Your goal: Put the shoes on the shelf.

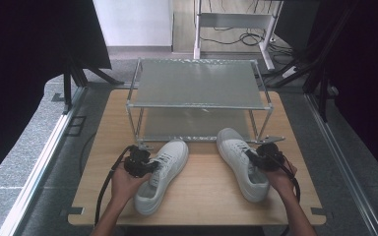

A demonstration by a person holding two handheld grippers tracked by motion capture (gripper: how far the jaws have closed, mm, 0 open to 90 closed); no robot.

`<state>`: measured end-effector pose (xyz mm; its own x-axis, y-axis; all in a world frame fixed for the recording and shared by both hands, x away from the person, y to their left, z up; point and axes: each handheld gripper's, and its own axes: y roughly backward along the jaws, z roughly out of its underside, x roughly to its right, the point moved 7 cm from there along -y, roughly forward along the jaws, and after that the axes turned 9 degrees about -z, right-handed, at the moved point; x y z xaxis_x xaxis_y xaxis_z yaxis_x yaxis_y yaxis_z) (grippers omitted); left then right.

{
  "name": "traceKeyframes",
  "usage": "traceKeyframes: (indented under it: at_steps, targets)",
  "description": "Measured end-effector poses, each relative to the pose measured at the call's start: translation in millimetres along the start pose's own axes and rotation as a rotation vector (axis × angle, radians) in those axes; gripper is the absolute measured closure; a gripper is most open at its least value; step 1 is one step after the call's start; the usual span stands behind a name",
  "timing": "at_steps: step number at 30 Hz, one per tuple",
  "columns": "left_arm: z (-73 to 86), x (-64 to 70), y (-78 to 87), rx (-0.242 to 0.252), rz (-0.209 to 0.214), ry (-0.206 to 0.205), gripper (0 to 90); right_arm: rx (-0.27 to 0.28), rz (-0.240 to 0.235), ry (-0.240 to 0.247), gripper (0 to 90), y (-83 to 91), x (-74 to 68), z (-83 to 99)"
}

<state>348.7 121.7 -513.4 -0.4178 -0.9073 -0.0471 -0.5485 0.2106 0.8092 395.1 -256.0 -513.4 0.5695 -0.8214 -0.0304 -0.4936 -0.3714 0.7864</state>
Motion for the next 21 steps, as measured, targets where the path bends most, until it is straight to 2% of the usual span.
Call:
traceKeyframes:
  at_steps: [7, 13, 21]
  targets:
    - [3.3, -7.2, 0.2, 0.034, 0.028, 0.057, 82.6, -0.009, 0.003, -0.014, 84.6, -0.1, 3.8, 1.0]
    - [3.9, -9.3, 0.3, 0.039, 0.051, 0.078, 83.3, 0.008, -0.032, -0.045, 85.5, 0.3, 7.2, 1.8]
    - [6.7, -19.0, 0.7, 0.065, 0.115, 0.163, 84.1, 0.03, -0.073, -0.074, 86.0, 1.0, 11.4, 2.9]
